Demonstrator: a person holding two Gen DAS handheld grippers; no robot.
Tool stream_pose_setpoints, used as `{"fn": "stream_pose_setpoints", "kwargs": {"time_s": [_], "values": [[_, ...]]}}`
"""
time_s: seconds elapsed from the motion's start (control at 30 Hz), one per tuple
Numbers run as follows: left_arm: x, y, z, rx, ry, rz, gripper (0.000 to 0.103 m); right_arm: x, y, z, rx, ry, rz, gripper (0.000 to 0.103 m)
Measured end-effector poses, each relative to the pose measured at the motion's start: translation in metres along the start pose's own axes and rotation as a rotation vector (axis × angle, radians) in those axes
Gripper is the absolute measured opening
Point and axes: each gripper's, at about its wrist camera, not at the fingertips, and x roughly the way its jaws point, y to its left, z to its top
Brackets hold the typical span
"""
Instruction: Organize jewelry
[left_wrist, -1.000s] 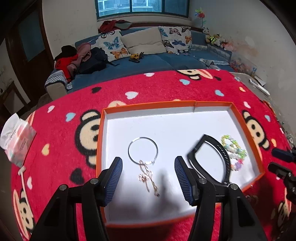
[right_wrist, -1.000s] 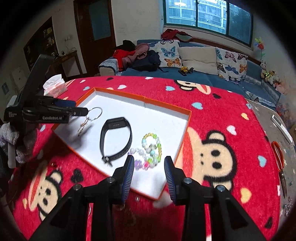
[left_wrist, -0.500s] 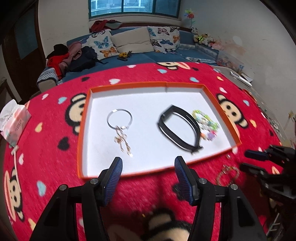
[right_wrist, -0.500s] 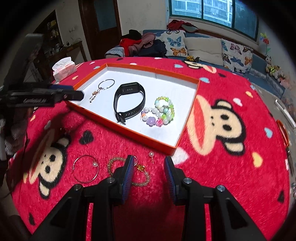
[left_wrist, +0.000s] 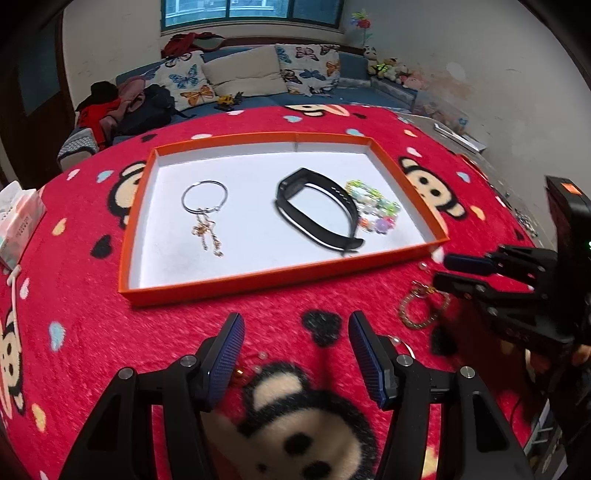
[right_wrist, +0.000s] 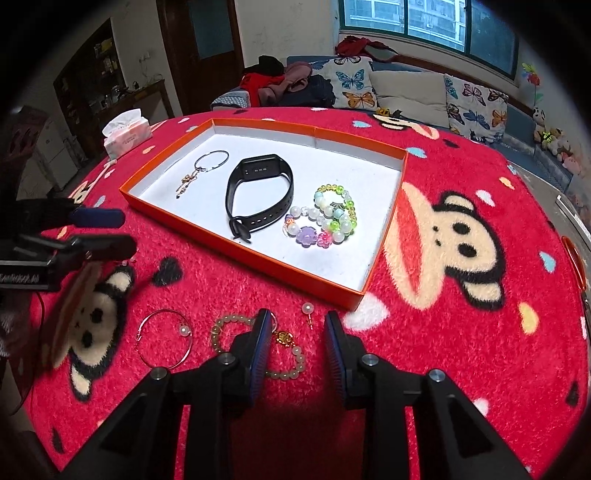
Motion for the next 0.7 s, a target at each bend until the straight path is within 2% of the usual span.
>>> {"fn": "stream_pose_setpoints", "kwargs": {"time_s": [0.17,0.37,0.47,0.7], "values": [[-0.003,-0.016,-0.009,0.039,0.013,-0.055,0.063,0.005,-0.001,-0.003,0.006,0.011,0.005,0.031],[0.007,-0.047,-0.017,0.104,0.067,-0.115,0.063,0.006,-0.002,-0.005,0.014,0.011,0.022,0.031],[0.015,-0.058,-0.02,0.137,0.087,-0.106,0.075,0.005,-0.002,-0.005,0.012,0.008,0.026,0.031],[0.031,-0.073,-0.022,0.214,0.096,-0.066,0.075,0.002,-0.006,-0.007,0.02,0.002,0.028,0.031]]}}
